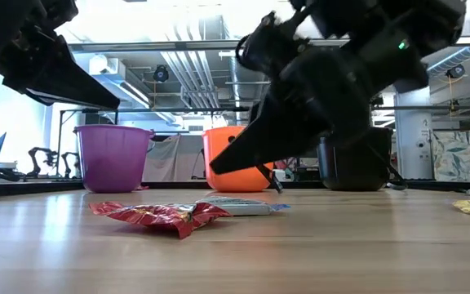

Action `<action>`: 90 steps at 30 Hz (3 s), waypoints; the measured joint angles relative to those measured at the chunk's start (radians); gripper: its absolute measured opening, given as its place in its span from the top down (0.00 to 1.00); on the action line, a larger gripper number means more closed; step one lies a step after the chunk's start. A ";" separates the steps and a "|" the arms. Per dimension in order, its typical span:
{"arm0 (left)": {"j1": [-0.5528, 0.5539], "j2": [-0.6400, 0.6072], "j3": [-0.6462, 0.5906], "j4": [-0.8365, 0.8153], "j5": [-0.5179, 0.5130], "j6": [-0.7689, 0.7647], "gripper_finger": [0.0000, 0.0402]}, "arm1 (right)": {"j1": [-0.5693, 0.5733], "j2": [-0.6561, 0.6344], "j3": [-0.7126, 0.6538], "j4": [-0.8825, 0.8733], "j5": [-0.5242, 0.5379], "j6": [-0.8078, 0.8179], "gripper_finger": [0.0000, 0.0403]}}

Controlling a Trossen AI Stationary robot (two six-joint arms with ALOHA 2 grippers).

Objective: Sort candy by brand, put in halloween buckets

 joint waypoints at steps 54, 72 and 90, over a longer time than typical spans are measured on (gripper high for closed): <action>0.001 0.000 -0.003 -0.001 -0.003 0.008 1.00 | -0.074 -0.085 -0.014 -0.039 -0.123 0.002 0.98; 0.006 0.000 -0.003 0.000 -0.004 0.012 1.00 | -0.491 -0.616 -0.014 -0.630 0.503 -0.079 0.98; 0.006 0.000 -0.003 -0.001 -0.012 0.049 1.00 | -0.887 -0.600 -0.014 -0.959 0.564 0.314 0.93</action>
